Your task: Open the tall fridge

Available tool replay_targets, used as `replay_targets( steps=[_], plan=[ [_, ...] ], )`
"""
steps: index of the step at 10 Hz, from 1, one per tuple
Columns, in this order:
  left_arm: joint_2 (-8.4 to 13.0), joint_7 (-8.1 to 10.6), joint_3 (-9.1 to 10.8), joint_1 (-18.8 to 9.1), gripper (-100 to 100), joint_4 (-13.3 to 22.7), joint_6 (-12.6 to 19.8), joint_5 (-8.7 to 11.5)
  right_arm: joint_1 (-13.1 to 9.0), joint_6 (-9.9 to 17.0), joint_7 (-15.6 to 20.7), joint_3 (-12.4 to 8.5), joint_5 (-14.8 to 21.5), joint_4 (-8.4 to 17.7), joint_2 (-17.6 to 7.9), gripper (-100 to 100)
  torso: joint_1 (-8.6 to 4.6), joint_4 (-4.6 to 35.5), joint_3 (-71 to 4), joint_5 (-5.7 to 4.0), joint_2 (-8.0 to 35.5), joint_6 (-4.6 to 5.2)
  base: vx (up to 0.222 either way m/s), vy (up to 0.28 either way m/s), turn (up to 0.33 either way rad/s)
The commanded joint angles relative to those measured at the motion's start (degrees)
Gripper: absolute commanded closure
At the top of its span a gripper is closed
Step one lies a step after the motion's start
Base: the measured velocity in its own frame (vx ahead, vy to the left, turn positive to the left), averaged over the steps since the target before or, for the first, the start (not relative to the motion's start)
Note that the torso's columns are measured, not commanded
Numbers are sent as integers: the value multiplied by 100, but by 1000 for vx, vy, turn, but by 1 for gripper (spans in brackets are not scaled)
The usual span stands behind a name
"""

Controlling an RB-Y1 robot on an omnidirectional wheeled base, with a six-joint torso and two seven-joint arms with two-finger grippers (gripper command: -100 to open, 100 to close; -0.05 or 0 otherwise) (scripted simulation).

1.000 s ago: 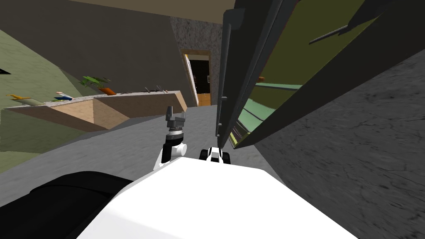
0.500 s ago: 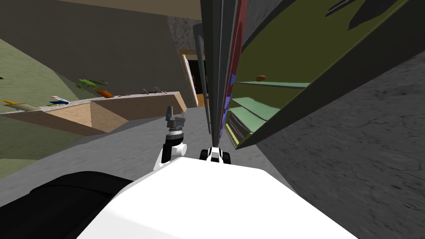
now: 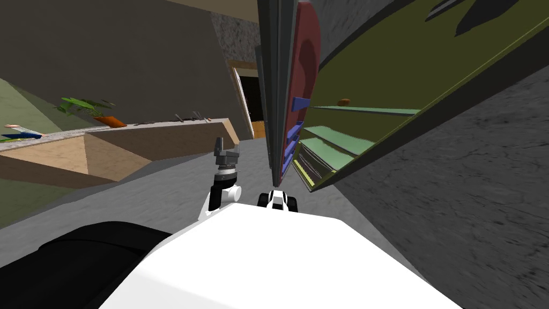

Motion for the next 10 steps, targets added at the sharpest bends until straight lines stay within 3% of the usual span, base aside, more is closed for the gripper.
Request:
replay_targets(
  steps=[1,3,4,7,10],
  plan=[
    [0,0,0,0,0,0,0,0,-21,45,-98,103,123,101,-47,100,15,-3,-7,7,-13,-1,-29,335,-128],
    [0,0,0,0,0,0,0,0,-28,54,-124,121,148,103,-64,100,9,-4,-8,6,-12,-3,-9,246,-72],
    [2,0,1,0,0,0,0,0,17,130,-230,188,176,207,-113,-100,-45,-8,-14,-8,-19,-4,72,224,-92],
    [1,0,1,3,0,-1,-1,0,90,240,-381,293,211,378,-181,-100,34,-19,-35,16,-51,-5,149,303,-116],
    [1,0,1,1,0,0,0,0,152,334,-510,383,239,526,-235,-100,-10,5,10,-1,14,0,72,250,-65]
  ],
)
